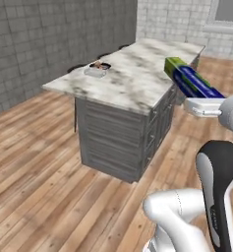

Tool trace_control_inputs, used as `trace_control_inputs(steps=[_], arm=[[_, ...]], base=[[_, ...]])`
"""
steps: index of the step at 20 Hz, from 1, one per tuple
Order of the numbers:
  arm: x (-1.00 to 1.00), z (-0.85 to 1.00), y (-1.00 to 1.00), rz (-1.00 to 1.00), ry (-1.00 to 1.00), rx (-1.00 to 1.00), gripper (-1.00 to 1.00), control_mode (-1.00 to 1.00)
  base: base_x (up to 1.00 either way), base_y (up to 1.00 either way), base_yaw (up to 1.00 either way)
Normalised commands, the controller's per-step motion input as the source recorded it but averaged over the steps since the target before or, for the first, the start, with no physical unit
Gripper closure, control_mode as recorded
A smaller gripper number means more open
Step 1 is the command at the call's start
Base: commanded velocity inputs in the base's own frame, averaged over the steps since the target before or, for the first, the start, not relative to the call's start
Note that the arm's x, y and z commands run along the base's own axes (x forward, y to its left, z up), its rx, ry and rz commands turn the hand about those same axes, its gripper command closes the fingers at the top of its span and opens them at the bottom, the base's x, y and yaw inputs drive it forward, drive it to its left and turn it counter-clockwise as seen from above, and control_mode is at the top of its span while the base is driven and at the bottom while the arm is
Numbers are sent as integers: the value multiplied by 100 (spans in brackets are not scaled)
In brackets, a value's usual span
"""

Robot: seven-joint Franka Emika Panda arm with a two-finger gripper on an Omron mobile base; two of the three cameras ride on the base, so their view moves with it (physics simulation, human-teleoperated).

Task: Retrieve the tupperware and aluminum foil from the cabinet and place them on the dining counter near the plate with onion and shrimp to prepare for storing leftovers.

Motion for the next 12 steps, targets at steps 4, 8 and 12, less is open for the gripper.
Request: trace_control_inputs(steps=[4, 8, 12], arm=[[0, 0, 0, 0, 0, 0, 100, 100], [0, 0, 0, 0, 0, 0, 100, 100], [0, 0, 0, 0, 0, 0, 100, 100]], base=[[100, 78, 16], [100, 73, 2], [100, 92, -1]])
